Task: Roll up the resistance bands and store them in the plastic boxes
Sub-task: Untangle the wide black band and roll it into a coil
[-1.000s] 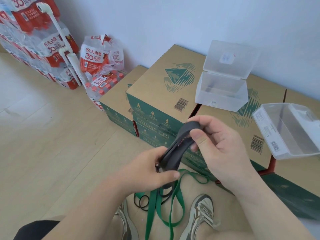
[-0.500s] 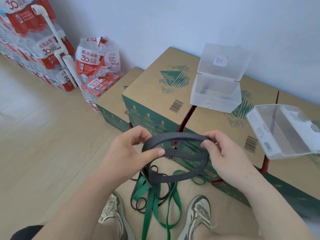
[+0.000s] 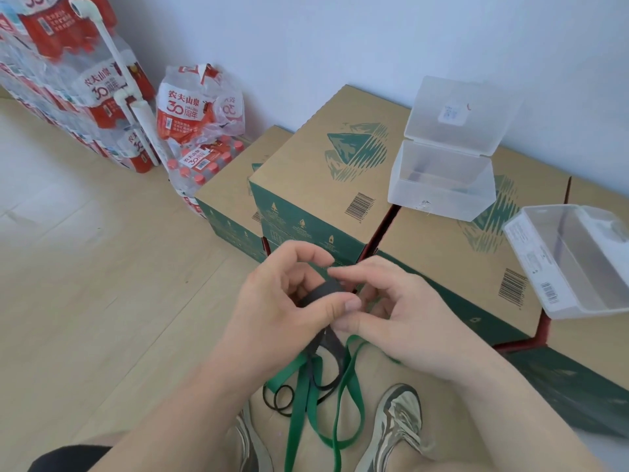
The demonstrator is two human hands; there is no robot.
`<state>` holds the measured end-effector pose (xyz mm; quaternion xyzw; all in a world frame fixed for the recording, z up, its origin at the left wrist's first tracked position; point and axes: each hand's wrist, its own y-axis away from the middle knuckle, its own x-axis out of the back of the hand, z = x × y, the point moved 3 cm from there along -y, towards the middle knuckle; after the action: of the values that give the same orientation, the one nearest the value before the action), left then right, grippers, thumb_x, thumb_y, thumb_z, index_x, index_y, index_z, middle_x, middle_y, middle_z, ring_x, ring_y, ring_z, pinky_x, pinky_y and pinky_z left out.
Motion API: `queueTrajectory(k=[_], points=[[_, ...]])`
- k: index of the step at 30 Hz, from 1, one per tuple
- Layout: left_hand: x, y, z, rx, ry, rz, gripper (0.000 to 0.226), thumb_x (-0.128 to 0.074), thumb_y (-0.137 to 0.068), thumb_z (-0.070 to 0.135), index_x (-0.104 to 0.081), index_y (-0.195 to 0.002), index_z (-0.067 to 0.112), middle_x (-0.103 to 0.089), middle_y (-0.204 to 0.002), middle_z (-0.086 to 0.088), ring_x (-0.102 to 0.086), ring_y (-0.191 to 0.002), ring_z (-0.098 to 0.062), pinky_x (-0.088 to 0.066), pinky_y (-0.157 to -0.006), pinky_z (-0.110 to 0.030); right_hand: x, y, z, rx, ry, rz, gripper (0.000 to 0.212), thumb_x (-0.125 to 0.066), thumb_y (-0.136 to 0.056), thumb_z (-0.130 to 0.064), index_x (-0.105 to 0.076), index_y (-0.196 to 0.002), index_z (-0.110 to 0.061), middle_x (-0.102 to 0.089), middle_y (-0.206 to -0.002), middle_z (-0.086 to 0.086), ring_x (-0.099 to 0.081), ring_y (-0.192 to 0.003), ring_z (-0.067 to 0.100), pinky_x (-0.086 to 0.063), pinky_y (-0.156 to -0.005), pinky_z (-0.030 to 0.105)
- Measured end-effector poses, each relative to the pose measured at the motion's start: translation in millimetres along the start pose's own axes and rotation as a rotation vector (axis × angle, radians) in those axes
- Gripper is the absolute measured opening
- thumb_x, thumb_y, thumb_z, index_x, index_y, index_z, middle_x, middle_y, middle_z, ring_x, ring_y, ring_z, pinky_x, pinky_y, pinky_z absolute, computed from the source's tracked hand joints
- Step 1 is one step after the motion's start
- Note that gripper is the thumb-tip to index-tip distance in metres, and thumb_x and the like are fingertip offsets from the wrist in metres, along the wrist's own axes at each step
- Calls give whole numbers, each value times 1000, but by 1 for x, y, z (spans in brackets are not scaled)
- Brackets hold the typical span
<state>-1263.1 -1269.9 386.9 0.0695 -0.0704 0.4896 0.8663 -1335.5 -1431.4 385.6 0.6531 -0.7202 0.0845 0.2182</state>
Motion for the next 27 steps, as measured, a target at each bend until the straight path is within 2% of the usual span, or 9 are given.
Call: queueTrajectory(k=[2,4,9,12,15,19,22,24,27], points=[[2,1,0,-35,-30,-23,36,-86,-77,33,-61,-102,41,-71,-72,-9,-64,-65,-30,-52,-60,-42,-4,-2,-4,50,27,-3,43,-79,-88,-20,-69,-123,-43,-64,-115,-22,-60,-79,9,-52,-71,20],[3,3,-2,-59,-59,-39,31,-83,-82,34,-61,-104,39,-72,-76,-5,-65,-69,-27,-55,-64,-44,-5,-4,-4,47,93,27,29,-73,-92,-21,-70,-110,-43,-67,-94,-28,-57,-70,5,-47,-66,14],[2,2,-21,8,-227,-174,44,-87,-79,38,-59,-113,34,-73,-96,12,-70,-91,-6,-57,-85,-24,-7,-6,-6,64,6,142,20,-65,-97,-17,-63,-100,-37,-68,-81,-10,-62,-68,11,-53,-66,23],[0,2,-42,93,-528,-324,27,-73,-83,46,-61,-102,31,-71,-92,11,-68,-92,-8,-57,-89,-40,9,-5,-11,58,-238,348,20,-58,-102,-16,-63,-101,-35,-69,-77,-5,-62,-63,12,-53,-62,22],[0,3,-39,119,-402,-245,12,-66,-90,37,-59,-93,29,-68,-87,6,-67,-88,-17,-57,-86,-48,20,-6,-3,-19,-221,425,15,-54,-104,-16,-62,-107,-29,-74,-91,-9,-60,-62,13,-52,-61,23],[13,-3,-28,101,-216,-4,19,-62,-98,18,-60,-103,36,-68,-90,1,-68,-89,-23,-59,-85,-51,21,-5,19,-202,82,259,15,-55,-104,-27,-59,-103,-41,-70,-93,-15,-66,-77,12,-49,-68,24],[21,-4,-16,33,-154,133,39,-70,-94,8,-62,-118,37,-72,-96,10,-71,-94,-15,-60,-89,-36,18,-1,34,-319,342,45,15,-51,-106,-28,-57,-109,-41,-69,-106,-16,-66,-91,9,-56,-85,33],[18,-2,-10,9,-128,133,36,-74,-89,4,-66,-112,31,-75,-95,14,-72,-93,-11,-58,-85,-27,13,1,36,-369,410,-66,23,-54,-104,-29,-55,-124,-41,-64,-127,-17,-65,-98,8,-54,-94,30],[7,2,-4,-37,-160,8,32,-75,-87,1,-71,-105,27,-75,-95,20,-72,-91,-3,-56,-79,-16,6,0,23,-241,235,-73,53,-68,-96,-27,-48,-141,-48,-57,-136,-27,-69,-77,4,-56,-78,24]])
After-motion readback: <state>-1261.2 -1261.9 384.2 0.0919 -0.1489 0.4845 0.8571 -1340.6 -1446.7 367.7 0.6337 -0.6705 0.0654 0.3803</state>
